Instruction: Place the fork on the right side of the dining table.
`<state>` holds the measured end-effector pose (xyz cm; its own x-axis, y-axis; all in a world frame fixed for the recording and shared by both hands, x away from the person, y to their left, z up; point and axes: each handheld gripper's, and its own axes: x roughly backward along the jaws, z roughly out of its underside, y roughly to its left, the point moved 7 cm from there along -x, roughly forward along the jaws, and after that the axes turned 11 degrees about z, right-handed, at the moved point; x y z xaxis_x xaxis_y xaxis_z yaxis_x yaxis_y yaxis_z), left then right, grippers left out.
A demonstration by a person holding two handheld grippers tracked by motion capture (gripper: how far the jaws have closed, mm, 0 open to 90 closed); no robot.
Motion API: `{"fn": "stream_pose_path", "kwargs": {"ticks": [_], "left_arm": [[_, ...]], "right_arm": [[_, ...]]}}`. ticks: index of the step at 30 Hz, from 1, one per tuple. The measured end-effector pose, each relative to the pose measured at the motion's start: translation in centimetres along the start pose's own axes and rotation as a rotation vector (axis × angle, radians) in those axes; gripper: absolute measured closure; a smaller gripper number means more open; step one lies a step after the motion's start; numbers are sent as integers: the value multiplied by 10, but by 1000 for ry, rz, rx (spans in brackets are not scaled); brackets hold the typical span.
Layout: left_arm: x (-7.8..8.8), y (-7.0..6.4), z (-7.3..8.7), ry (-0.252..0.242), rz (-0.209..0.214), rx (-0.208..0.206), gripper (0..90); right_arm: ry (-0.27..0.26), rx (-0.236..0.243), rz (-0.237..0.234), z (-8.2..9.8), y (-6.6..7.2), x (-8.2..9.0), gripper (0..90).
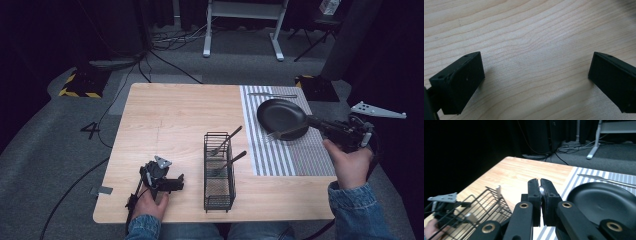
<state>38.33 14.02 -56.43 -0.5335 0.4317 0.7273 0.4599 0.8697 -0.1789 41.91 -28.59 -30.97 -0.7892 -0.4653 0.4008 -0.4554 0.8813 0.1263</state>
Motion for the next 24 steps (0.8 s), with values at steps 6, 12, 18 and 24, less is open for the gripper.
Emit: {"fn": "stream_pose_path", "kwargs": {"ticks": [6, 12, 18, 24], "left_arm": [[0, 0, 0, -1, 0, 1, 4], [0, 0, 0, 0, -1, 0, 4], [0, 0, 0, 0, 0, -1, 4], [0, 0, 0, 0, 0, -1, 4]], "right_arm": [[42, -23, 27, 5, -19, -20, 869], [103, -33, 64, 12, -34, -44, 869], [122, -62, 87, 22, -45, -60, 869], [143, -95, 102, 38, -54, -75, 869]]}}
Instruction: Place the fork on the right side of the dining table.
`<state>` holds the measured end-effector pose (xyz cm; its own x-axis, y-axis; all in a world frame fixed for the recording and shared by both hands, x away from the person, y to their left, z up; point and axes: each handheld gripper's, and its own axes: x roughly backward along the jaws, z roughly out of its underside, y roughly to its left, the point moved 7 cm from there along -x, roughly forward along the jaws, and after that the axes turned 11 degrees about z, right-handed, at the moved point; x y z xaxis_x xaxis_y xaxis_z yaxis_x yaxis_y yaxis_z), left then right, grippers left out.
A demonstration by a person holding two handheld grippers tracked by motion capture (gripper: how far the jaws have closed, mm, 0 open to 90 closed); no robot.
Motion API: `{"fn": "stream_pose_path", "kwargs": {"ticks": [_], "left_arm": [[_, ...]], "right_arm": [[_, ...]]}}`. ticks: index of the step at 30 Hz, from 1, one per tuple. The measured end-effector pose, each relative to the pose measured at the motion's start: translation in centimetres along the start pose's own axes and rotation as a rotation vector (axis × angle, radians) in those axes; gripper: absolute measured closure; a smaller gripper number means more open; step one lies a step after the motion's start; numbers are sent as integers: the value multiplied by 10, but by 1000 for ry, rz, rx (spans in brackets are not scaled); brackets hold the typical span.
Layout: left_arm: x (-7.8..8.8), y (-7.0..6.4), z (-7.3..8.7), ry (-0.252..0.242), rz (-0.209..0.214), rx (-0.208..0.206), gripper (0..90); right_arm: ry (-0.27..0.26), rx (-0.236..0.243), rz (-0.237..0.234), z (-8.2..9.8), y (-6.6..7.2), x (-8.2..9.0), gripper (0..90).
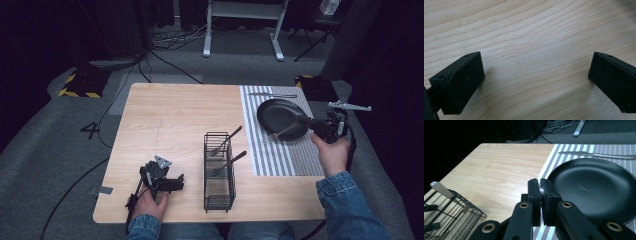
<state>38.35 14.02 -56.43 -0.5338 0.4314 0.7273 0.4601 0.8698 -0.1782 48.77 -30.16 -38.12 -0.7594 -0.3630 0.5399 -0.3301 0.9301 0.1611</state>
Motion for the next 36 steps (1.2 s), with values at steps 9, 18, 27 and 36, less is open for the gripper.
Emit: {"fn": "stream_pose_path", "kwargs": {"ticks": [9, 18, 27, 36], "left_arm": [[0, 0, 0, 0, 0, 0, 4], [0, 0, 0, 0, 0, 0, 4], [0, 0, 0, 1, 1, 0, 4], [0, 0, 0, 1, 1, 0, 4]], "right_arm": [[22, -19, 15, 13, -4, -18, 869], [28, -29, 16, 18, -2, -26, 869], [39, -35, 16, 21, 0, -29, 869], [50, -48, 16, 22, -1, -32, 867]]}}
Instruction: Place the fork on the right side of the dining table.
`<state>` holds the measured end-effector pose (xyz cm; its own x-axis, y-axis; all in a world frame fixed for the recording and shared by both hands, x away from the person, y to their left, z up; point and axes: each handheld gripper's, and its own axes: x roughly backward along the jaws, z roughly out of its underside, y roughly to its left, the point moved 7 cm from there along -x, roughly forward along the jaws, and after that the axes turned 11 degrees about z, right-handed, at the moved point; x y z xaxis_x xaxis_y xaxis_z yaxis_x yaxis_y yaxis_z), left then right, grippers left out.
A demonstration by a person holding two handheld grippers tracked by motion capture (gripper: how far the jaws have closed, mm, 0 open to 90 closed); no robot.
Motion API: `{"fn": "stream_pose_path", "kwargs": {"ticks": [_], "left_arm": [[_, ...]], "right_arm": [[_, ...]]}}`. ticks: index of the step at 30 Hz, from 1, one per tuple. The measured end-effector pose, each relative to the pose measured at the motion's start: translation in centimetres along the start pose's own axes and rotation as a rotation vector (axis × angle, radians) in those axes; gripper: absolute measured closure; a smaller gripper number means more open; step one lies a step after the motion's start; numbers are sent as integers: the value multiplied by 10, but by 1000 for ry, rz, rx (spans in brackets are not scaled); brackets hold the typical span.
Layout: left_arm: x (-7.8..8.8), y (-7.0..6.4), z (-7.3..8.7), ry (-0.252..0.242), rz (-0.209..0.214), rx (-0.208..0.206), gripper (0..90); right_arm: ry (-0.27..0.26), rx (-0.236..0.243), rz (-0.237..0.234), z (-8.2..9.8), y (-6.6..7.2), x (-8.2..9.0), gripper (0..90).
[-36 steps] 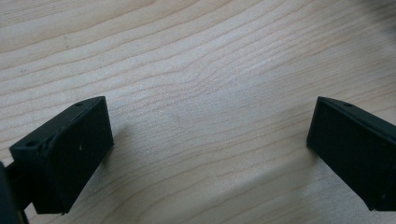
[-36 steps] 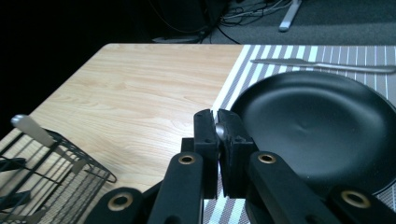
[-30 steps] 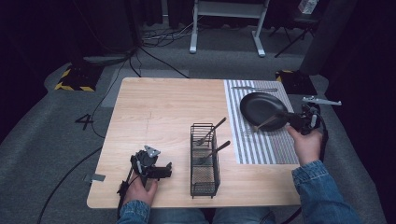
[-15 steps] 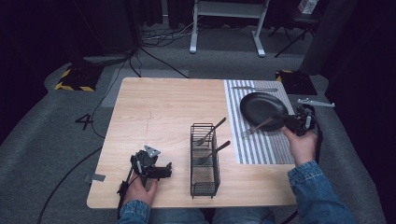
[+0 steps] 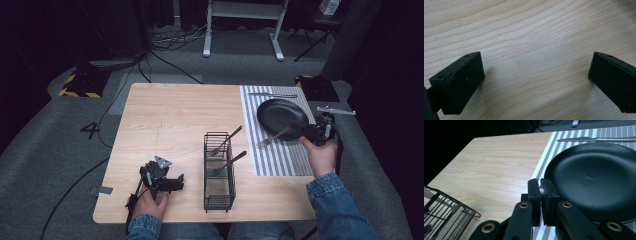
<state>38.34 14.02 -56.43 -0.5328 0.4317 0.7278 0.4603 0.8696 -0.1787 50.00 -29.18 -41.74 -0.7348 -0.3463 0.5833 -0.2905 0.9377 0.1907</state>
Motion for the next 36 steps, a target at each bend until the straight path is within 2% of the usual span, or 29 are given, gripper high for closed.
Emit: {"fn": "stream_pose_path", "kwargs": {"ticks": [7, 20, 36], "left_arm": [[0, 0, 0, -1, -1, 0, 4], [0, 0, 0, -1, -1, 0, 4], [0, 0, 0, -1, -1, 0, 4]], "right_arm": [[32, -7, 19, 0, -7, -2, 841], [114, -38, 72, 1, -34, -13, 752], [154, -90, 86, 15, -58, -21, 686]]}}
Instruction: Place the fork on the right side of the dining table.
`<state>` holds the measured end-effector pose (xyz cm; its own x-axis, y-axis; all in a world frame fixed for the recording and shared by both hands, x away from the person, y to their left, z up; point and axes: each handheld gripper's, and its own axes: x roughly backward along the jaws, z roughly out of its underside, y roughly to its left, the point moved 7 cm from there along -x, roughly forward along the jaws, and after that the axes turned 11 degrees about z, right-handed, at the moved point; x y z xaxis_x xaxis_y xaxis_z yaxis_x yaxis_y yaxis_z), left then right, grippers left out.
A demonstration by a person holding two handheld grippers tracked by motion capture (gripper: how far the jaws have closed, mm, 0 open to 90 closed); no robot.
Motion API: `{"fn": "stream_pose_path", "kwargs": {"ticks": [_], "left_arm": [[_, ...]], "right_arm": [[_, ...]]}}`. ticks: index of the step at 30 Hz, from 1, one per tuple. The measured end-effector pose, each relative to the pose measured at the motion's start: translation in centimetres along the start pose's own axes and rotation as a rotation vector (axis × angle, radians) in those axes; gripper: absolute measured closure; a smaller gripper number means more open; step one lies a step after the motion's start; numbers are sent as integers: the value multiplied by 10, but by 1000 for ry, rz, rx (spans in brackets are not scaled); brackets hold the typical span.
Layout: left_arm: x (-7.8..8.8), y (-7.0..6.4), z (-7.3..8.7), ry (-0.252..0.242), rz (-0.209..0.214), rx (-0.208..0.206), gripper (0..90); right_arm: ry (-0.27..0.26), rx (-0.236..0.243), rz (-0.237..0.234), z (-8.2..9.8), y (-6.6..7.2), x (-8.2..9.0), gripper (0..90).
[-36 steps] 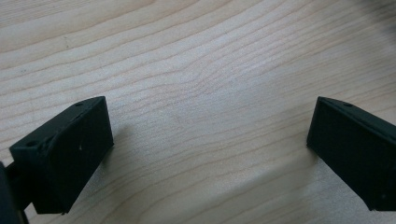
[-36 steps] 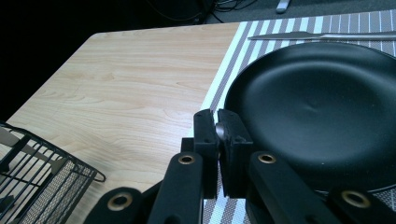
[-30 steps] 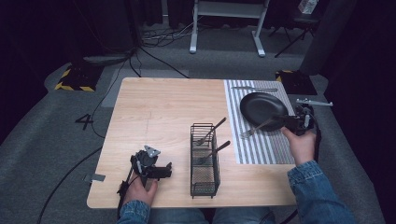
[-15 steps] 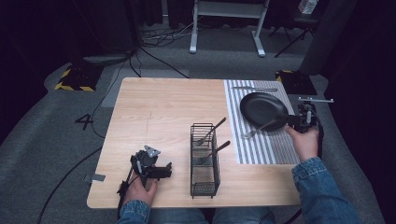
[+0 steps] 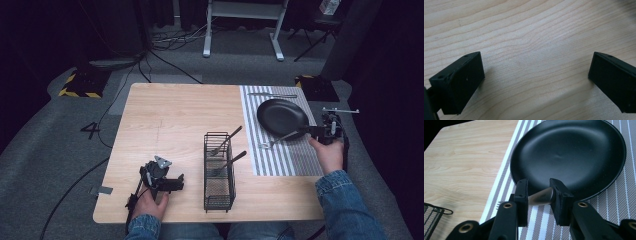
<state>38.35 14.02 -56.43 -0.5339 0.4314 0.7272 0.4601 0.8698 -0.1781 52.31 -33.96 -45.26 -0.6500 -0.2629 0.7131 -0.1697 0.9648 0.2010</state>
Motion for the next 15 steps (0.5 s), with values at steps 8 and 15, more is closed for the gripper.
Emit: {"fn": "stream_pose_path", "kwargs": {"ticks": [8, 15], "left_arm": [[0, 0, 0, 1, -1, -3, 3], [0, 0, 0, 2, -1, -3, 3]], "right_arm": [[10, -24, -3, 7, -8, -5, 680], [30, -51, 1, 15, -21, -10, 669]]}}
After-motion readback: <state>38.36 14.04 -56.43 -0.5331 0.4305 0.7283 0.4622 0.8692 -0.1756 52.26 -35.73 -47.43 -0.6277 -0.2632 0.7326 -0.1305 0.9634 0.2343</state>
